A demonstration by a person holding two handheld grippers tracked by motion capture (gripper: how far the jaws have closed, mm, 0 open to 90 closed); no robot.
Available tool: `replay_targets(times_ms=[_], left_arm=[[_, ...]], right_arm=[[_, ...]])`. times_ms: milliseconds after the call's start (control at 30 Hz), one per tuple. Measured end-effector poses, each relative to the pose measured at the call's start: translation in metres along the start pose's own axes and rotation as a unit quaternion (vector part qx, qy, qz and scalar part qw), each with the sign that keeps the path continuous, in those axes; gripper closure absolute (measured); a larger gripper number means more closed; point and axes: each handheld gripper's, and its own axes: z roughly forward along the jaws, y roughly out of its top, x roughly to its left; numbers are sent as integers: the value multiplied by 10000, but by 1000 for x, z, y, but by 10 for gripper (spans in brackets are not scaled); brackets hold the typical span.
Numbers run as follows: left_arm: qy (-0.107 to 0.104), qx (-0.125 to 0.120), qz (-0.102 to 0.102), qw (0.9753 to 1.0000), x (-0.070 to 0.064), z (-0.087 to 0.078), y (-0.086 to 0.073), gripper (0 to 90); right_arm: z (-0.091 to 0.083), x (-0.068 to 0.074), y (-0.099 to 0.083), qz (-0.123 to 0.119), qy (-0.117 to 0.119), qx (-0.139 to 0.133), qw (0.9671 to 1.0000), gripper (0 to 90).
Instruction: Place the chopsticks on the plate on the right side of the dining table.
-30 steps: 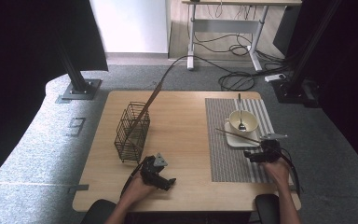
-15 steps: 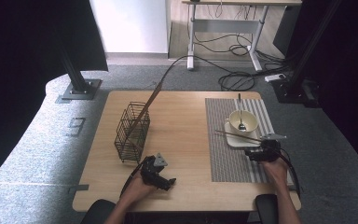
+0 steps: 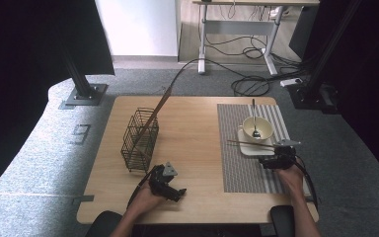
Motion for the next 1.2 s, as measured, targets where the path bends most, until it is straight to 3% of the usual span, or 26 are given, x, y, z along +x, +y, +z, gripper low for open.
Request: replay_targets(times_ms=[833, 1200], left_arm=[[-11, 1, 13, 10000, 0, 0, 0, 0], [-14, 1, 16, 10000, 0, 0, 0, 0]], right_arm=[[7, -6, 2, -143, 49, -9, 9999, 0], [1, -7, 2, -167, 4, -75, 9998, 0]])
